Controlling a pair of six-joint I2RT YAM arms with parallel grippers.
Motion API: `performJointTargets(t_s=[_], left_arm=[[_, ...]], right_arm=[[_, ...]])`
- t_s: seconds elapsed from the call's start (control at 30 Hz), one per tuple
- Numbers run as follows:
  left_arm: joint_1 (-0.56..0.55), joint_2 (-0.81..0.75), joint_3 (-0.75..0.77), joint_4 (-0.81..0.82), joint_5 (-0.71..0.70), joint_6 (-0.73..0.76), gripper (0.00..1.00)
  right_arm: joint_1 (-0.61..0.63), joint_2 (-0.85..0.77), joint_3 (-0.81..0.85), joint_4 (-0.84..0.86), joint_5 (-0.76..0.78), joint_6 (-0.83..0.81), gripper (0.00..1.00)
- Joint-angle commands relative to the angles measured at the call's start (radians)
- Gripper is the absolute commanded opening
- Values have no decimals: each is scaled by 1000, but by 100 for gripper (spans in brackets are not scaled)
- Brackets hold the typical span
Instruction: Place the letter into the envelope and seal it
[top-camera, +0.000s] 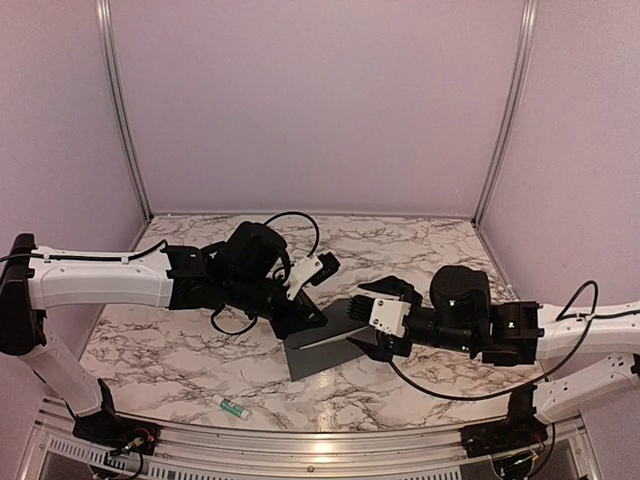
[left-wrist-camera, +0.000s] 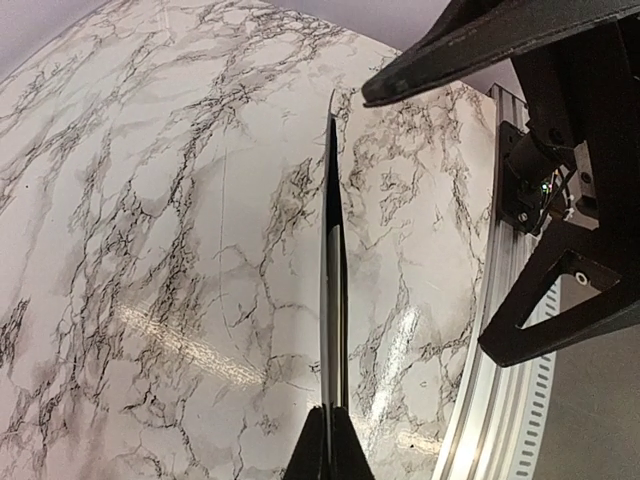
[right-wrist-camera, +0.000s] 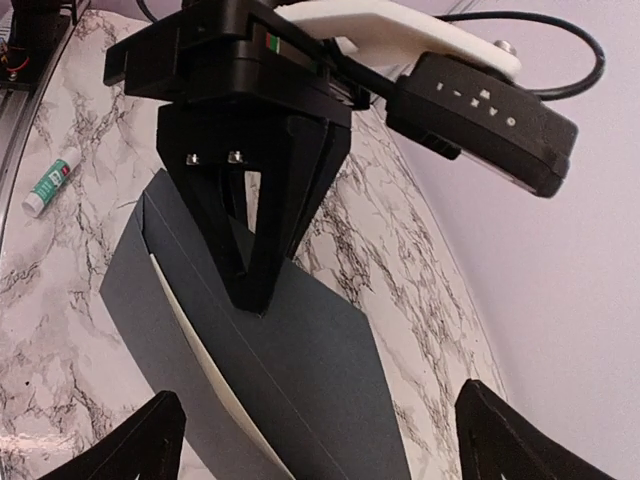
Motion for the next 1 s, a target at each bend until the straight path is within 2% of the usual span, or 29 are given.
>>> performJointTargets(t_s=[0.0,0.2,0.4,0.6,0.8,0.97], left_arm=[[2,23,27,100,-44,-125,0],[2,38,4,232,-71,-286,0],[2,-8,-39,310,-103,-320,0],[2,-125,-95,381,-134,-328,0],[3,-216,-137,457,-147,-364,0],[5,-260,-114,478,-105,-380,0]], right_arm=[[6,-65,-50,179,169,207,91],[6,-97,-62,159,362,487,93],[0,-147,-63,68,537,724,94],[-85,-301,-150,113,287,903,96],[-135,-414,-205,143,200,1019,98],[-149,-443,-255,301,65,1060,98]])
